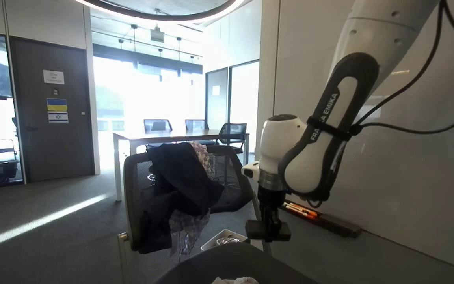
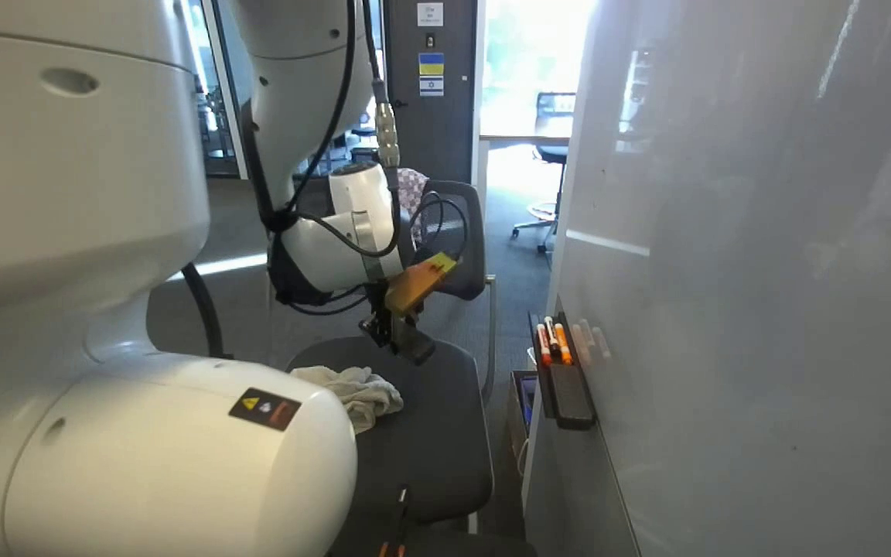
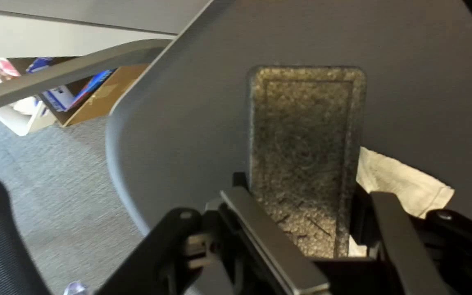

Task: Use the eraser from the seat to wipe the whiteboard.

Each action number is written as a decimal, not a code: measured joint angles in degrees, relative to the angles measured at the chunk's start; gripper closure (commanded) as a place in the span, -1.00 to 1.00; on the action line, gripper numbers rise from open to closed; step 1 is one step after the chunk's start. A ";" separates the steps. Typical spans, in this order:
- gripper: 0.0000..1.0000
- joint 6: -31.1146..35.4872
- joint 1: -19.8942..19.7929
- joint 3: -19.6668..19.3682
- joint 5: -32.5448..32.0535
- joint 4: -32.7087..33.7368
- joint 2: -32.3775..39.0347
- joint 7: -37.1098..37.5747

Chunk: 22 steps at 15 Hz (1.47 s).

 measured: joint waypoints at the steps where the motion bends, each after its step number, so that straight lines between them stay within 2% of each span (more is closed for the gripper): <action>1: 0.39 -0.05 -0.61 0.69 1.60 0.26 2.07 -1.74; 5: 0.39 -0.37 -6.32 7.13 10.44 1.92 9.08 -10.65; 7: -0.63 -0.99 -9.75 10.82 14.53 3.29 11.42 -14.51; 9: -0.70 -1.52 -12.51 13.22 17.42 4.61 12.59 -16.84; 11: -0.98 -2.03 -14.26 14.01 18.93 5.61 12.81 -17.98; 14: -1.00 -5.68 -17.27 15.73 22.87 6.70 12.25 -20.92; 17: -0.99 -12.24 -20.71 18.10 29.98 7.40 9.89 -26.98; 19: -1.00 -18.15 -21.46 17.78 34.02 7.66 6.83 -30.25; 22: -1.00 -27.44 -21.02 15.23 37.75 7.59 0.34 -34.89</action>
